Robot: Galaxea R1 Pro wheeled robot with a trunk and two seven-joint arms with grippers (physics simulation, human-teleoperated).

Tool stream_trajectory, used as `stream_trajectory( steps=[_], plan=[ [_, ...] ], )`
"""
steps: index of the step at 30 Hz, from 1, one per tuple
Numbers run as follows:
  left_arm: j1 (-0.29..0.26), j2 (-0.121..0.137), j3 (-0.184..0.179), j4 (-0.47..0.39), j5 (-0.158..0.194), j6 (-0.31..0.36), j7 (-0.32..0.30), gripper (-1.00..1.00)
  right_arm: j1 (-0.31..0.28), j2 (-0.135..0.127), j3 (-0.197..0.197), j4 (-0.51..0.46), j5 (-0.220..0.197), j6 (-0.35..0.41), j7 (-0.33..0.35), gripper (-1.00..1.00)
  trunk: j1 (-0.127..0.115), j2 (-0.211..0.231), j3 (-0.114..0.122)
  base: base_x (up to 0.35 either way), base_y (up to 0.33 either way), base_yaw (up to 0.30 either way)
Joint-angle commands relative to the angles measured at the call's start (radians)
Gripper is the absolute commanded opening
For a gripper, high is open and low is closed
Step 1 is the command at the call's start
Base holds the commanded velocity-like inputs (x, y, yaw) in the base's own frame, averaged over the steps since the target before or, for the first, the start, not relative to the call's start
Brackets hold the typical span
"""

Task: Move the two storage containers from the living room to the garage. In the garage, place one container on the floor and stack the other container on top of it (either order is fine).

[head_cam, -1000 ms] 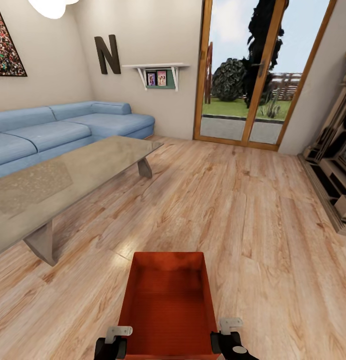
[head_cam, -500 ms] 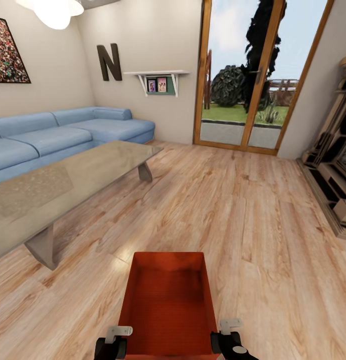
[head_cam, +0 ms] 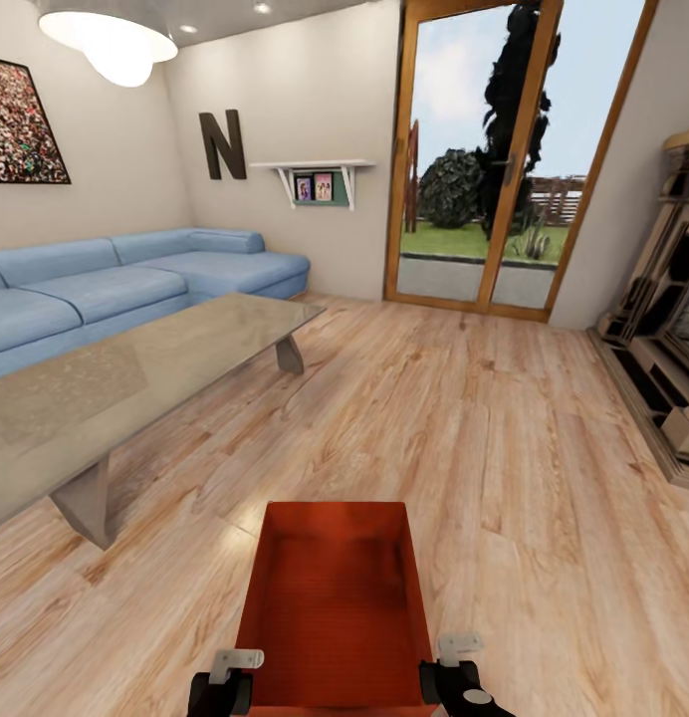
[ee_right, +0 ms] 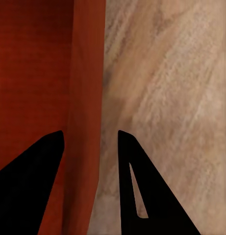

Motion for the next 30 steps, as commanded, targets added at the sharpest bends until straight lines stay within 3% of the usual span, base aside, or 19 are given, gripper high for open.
stream_trajectory(
  steps=[1, 30],
  plan=[
    [-0.001, 0.0, 0.033, 0.0, -0.009, -0.004, 0.014, -1.0, -0.001, 0.0, -0.001, 0.002, -0.004, -0.003, -0.008, -1.0, -0.001, 0.0, 0.003, 0.0, 0.0, 0.0],
    [-0.001, 0.0, 0.033, 0.0, -0.01, -0.003, 0.014, -1.0, -0.001, 0.0, -0.001, 0.002, -0.004, -0.003, -0.008, -1.0, -0.112, 0.203, 0.094, 0.0, 0.0, 0.0]
  ],
)
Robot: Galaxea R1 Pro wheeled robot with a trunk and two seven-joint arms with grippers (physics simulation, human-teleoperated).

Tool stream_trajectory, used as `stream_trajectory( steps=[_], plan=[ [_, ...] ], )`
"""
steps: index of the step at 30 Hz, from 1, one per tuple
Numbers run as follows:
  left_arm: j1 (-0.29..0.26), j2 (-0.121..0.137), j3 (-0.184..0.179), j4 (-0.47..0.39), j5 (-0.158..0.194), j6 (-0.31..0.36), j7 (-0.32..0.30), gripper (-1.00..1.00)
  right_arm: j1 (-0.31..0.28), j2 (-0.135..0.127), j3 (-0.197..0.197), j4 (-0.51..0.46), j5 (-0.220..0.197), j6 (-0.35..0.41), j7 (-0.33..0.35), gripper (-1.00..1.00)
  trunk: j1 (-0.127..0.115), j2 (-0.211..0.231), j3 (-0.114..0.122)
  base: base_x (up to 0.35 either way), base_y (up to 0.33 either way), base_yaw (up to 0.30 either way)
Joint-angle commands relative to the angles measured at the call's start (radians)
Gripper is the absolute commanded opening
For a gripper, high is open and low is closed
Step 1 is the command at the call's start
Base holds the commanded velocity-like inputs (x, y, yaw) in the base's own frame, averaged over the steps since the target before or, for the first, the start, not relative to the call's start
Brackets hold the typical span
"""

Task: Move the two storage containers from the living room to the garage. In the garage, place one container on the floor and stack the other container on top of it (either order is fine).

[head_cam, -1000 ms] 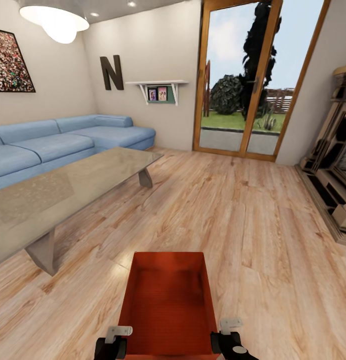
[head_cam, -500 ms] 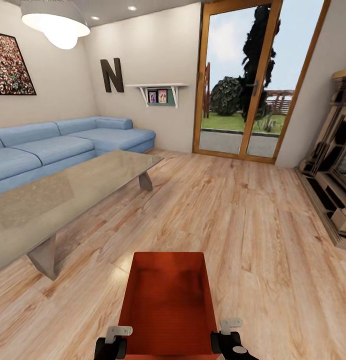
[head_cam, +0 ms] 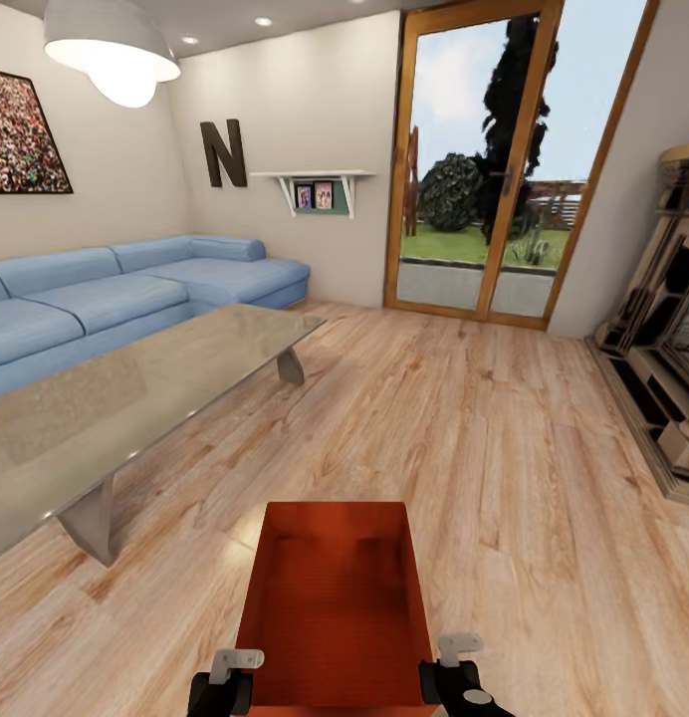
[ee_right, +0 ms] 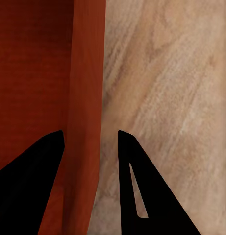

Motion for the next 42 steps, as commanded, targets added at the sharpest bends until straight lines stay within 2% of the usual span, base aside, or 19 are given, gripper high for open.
stream_trajectory(
  steps=[1, 42],
  plan=[
    [-0.001, 0.0, 0.032, 0.0, -0.008, -0.004, 0.014, -1.0, -0.001, 0.0, -0.001, 0.001, -0.003, -0.003, -0.008, -1.0, -0.004, 0.007, 0.002, 0.0, 0.0, 0.0],
    [-0.001, 0.0, 0.032, 0.0, -0.008, -0.004, 0.014, -1.0, -0.001, 0.0, -0.001, 0.001, -0.003, -0.003, -0.008, -1.0, -0.161, 0.294, 0.131, 0.0, 0.0, 0.0]
  ],
)
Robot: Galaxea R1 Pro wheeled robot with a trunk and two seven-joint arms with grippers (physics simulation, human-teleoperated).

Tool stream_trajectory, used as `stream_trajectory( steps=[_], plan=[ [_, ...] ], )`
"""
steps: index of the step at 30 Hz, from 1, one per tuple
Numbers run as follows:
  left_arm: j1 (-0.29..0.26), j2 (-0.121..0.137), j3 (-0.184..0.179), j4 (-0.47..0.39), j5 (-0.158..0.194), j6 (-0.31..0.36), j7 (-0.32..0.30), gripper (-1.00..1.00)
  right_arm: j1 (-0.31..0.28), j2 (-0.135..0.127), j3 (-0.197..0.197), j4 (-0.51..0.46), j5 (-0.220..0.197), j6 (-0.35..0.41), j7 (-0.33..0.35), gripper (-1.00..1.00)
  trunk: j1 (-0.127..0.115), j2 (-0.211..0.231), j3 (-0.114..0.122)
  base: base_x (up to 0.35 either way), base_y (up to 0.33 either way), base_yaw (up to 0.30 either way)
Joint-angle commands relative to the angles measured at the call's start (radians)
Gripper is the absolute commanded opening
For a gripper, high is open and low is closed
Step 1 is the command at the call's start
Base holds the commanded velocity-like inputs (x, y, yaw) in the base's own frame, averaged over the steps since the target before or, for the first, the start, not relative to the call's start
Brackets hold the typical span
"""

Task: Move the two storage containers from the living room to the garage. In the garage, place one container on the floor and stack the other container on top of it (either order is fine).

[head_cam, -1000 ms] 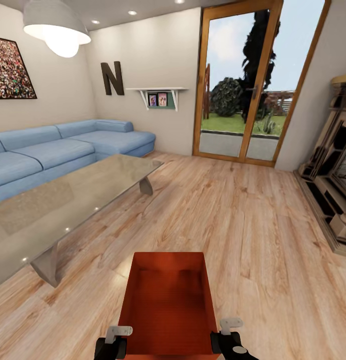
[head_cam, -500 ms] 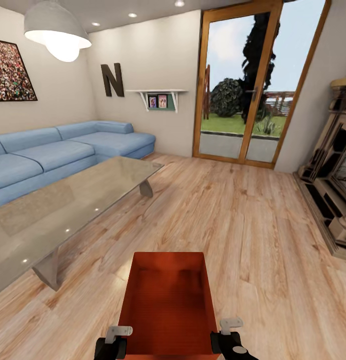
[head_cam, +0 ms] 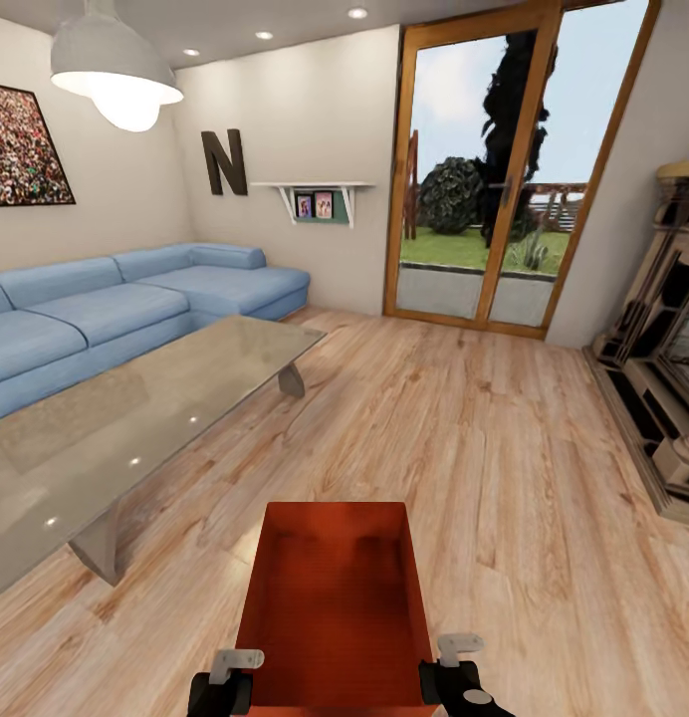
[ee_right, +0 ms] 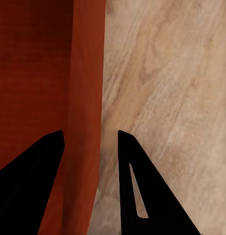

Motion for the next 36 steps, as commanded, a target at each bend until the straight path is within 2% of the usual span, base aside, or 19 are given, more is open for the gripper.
stream_trajectory(
  steps=[1, 12, 30, 36],
  plan=[
    [-0.001, 0.0, 0.031, 0.0, -0.008, -0.004, 0.014, -1.0, -0.001, 0.0, -0.001, 0.001, -0.003, -0.003, -0.008, -1.0, -0.004, 0.007, 0.002, 0.0, 0.0, 0.0],
    [-0.001, 0.0, 0.031, 0.0, -0.008, -0.004, 0.014, -1.0, -0.001, 0.0, -0.001, 0.001, -0.003, -0.003, -0.008, -1.0, -0.046, 0.084, 0.037, 0.0, 0.0, 0.0],
    [-0.001, 0.0, 0.031, 0.0, -0.007, -0.005, 0.014, -1.0, -0.001, 0.0, 0.0, 0.001, -0.003, -0.003, -0.008, -1.0, -0.046, 0.084, 0.037, 0.0, 0.0, 0.001],
    [-0.001, 0.0, 0.031, 0.0, -0.008, -0.005, 0.014, -1.0, -0.001, 0.0, 0.0, 0.001, -0.003, -0.003, -0.008, -1.0, -0.046, 0.084, 0.037, 0.0, 0.0, 0.127]
  ],
)
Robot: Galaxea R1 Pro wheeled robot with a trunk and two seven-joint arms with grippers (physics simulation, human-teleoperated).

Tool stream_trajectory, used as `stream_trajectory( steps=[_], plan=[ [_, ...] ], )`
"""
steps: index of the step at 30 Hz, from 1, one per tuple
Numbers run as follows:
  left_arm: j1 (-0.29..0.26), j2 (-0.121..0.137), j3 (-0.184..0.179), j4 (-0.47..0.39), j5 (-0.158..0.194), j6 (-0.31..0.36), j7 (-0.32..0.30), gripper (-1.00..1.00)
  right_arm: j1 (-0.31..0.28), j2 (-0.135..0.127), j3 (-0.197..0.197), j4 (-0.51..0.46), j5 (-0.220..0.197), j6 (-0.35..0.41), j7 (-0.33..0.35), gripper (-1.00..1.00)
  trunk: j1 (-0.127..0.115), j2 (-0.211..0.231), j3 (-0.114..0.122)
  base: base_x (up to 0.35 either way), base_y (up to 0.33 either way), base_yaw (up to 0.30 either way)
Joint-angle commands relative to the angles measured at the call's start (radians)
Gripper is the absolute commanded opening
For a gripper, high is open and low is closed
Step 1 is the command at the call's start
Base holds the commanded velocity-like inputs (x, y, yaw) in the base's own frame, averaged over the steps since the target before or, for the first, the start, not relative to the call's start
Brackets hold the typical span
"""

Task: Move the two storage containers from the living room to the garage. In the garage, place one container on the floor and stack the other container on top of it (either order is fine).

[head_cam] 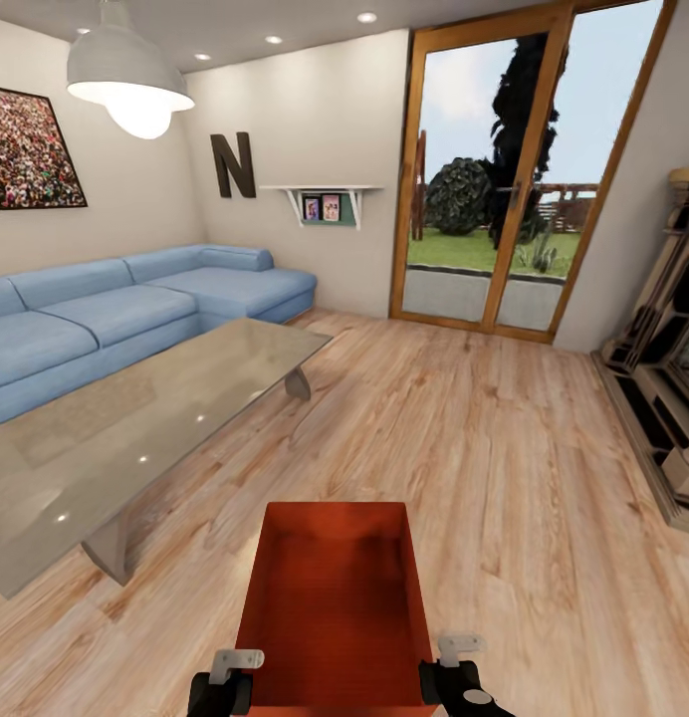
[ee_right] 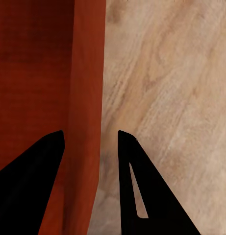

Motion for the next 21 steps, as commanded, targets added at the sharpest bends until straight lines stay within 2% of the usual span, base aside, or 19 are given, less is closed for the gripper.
stream_trajectory(
  steps=[1, 21],
  plan=[
    [-0.001, 0.0, 0.032, 0.0, -0.009, -0.004, 0.014, -1.0, -0.001, 0.0, -0.001, 0.001, -0.003, -0.003, -0.009, -1.0, 0.0, 0.0, -0.001, 0.0, 0.0, 0.213],
    [-0.001, 0.0, 0.032, 0.0, -0.009, -0.004, 0.014, -1.0, -0.001, 0.0, -0.001, 0.001, -0.003, -0.003, -0.009, -1.0, 0.0, 0.0, -0.001, 0.0, 0.0, 0.271]
  ],
)
